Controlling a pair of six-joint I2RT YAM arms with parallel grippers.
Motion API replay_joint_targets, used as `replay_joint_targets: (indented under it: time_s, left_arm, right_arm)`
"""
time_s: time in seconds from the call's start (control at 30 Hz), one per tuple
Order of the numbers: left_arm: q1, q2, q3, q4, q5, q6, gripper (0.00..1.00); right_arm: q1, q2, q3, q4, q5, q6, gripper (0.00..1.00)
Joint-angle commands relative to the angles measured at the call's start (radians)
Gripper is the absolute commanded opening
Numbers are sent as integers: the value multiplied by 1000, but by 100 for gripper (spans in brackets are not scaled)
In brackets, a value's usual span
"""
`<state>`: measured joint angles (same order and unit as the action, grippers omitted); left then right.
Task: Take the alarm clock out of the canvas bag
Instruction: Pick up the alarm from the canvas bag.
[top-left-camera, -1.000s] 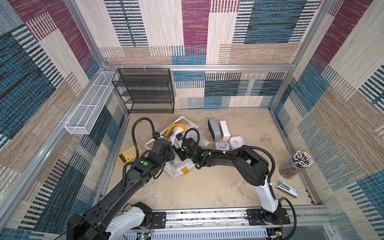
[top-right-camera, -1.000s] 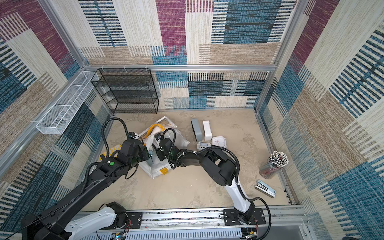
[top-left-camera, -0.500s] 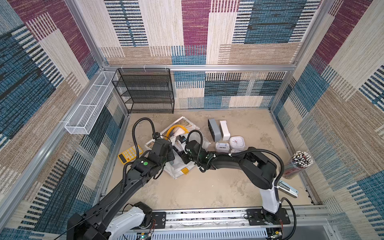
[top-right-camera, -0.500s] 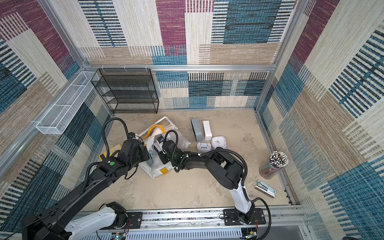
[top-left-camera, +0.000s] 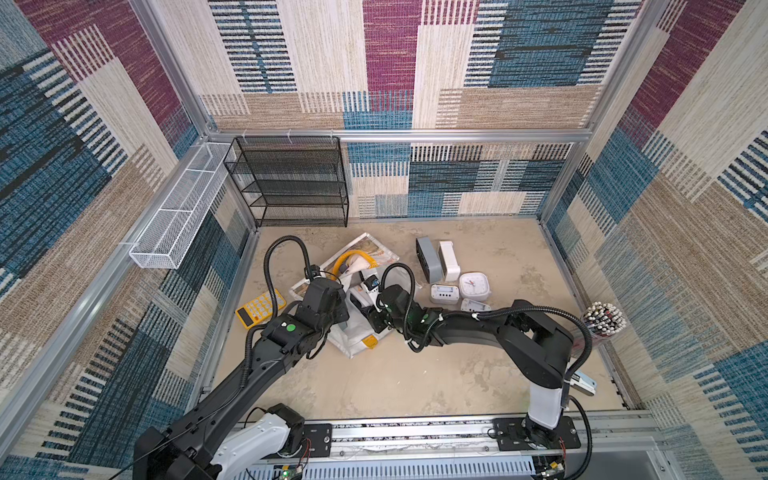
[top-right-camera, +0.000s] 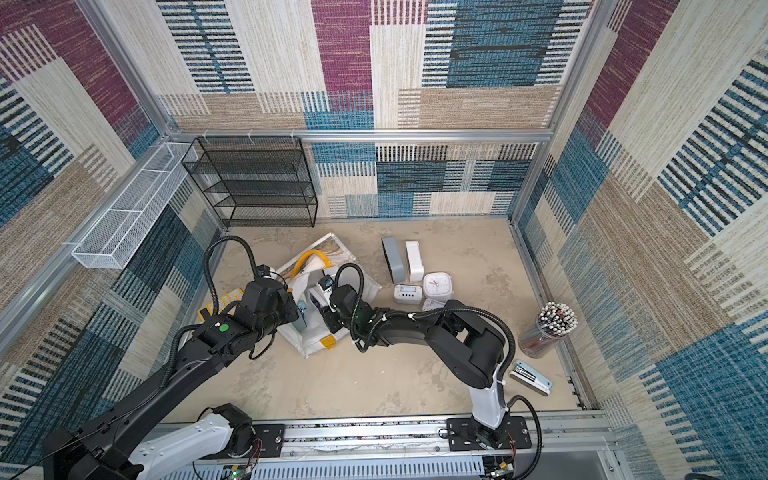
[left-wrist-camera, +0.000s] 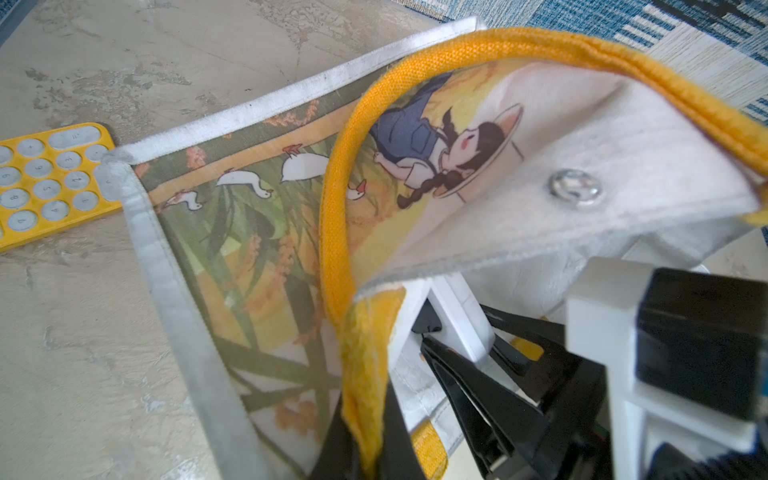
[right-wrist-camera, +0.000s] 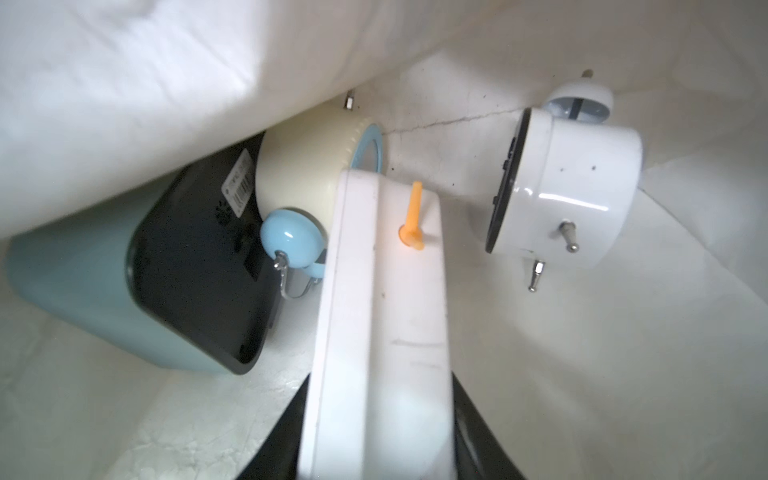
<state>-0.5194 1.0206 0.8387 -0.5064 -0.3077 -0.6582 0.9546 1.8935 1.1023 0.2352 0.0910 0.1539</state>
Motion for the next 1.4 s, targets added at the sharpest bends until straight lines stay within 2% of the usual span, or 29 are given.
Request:
replay_joint_targets:
  time_s: [0.0,0.5,1.07,1.37]
  left_arm:
    - [0,-1,-3,-26,-20,-13,0]
    - [1,-2,-5,-31,-19,-15,0]
    - [1,2,-2,-34,-19,-11,0]
    - [0,7,-2,-31,-15,-12,0]
  right_arm:
    - [7,-36,-21,45,19,15,26]
    - [13,-203,-174,93,39,10,26]
    - [13,-427,-447,226,59,-5,25]
    - [13,-535,-569,285,116,-28,25]
